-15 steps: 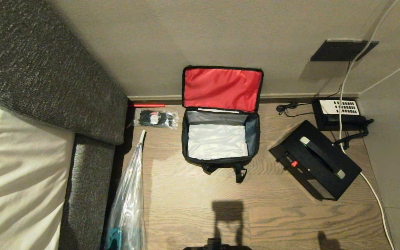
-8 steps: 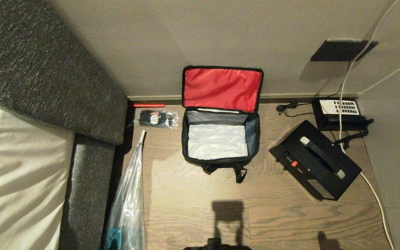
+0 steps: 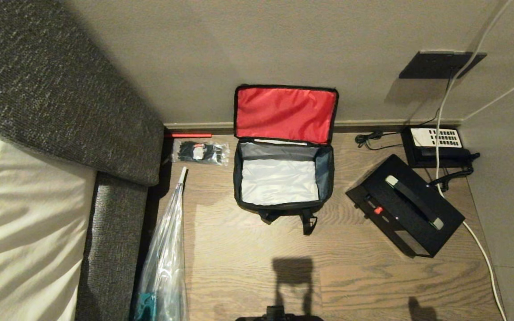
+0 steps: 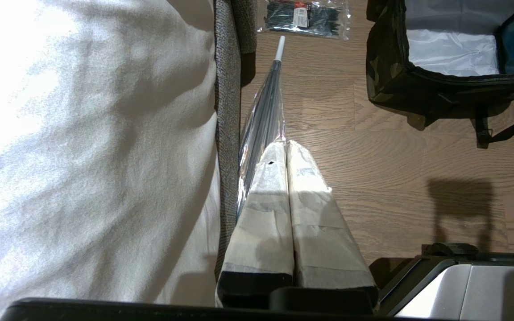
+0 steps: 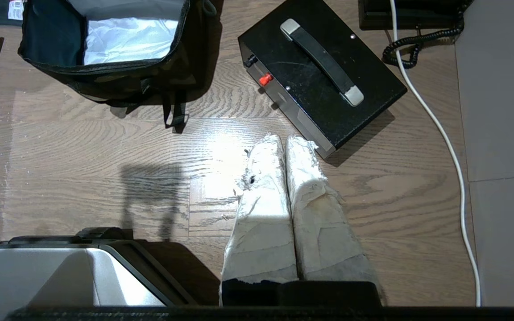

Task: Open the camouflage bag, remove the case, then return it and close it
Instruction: Grip the handle again

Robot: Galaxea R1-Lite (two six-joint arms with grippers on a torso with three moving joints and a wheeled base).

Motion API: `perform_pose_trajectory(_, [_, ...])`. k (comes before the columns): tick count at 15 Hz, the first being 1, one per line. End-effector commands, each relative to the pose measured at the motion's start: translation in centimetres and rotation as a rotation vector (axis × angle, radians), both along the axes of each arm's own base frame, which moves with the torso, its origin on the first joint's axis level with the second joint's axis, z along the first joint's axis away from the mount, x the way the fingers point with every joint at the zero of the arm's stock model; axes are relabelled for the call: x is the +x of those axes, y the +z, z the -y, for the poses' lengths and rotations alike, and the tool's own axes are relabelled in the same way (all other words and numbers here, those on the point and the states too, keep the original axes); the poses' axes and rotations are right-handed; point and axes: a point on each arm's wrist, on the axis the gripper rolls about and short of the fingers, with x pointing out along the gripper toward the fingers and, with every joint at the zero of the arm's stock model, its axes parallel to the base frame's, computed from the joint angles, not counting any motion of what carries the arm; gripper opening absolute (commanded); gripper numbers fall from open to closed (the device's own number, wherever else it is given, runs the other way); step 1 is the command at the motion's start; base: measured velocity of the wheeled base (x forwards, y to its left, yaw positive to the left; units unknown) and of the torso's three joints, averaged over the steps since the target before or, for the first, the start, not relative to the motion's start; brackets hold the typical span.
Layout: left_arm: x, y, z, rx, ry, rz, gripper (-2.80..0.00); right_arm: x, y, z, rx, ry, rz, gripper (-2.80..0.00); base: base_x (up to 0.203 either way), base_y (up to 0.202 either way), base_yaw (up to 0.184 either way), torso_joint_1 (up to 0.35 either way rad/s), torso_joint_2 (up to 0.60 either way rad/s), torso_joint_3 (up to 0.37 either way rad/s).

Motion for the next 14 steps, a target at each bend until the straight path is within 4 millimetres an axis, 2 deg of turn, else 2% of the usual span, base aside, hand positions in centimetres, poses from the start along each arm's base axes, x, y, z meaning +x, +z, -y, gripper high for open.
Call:
perform_pose_trajectory(1, [0.0, -0.05, 0.0, 0.001, 0.001, 0.001, -2.8, 0.0, 0.0, 0.0, 0.0, 0.0, 0.0, -2.8, 0.0, 0.0, 0.0, 0.0, 0.0, 0.0])
perform_pose_trajectory(14, [0.01, -0.09, 0.0, 0.001, 0.001, -0.001, -2.8, 0.0, 0.0, 0.0, 0.0, 0.0, 0.0, -2.8, 0.0, 0.0, 0.0, 0.0, 0.0, 0.0])
